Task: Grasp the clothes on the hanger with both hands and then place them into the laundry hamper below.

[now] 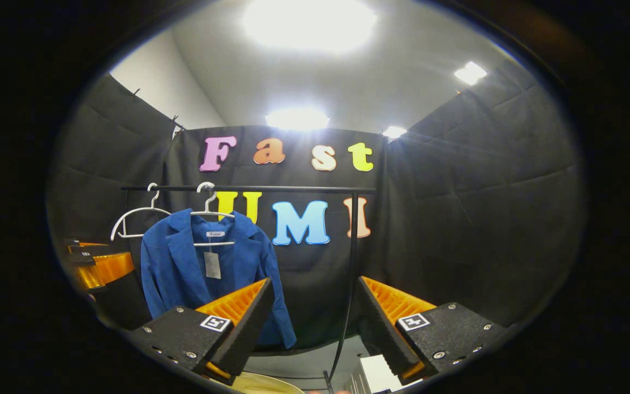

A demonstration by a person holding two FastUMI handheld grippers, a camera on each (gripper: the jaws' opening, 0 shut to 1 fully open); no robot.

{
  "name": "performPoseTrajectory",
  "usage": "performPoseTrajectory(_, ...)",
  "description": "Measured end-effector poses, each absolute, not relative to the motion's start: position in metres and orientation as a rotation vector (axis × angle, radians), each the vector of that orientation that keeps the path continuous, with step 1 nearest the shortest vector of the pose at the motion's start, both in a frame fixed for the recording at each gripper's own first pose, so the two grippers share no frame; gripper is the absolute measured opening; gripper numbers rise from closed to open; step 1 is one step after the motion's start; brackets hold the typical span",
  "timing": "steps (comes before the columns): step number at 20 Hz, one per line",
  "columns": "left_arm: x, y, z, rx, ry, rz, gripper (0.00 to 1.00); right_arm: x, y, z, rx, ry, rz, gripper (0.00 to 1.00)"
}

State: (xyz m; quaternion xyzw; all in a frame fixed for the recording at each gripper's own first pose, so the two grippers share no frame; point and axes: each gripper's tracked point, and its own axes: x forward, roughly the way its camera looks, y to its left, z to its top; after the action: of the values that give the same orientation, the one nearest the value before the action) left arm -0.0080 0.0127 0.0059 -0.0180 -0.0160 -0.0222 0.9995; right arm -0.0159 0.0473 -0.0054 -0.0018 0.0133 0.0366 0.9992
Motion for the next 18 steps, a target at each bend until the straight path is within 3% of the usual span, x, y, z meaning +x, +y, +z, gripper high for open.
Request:
performPoseTrajectory(9,-0.013,0.014,-0.016,-0.046,0.016,-0.060,0.88,-0.017,0.058,-0.016,0.017,0.035,0.068,0.95)
performPoseTrajectory(18,-0.003,0.057,-0.023,-0.090,0.053,0.021,0.88,-0.001,0.089,-0.009,0.045,0.066,0.112,0.95)
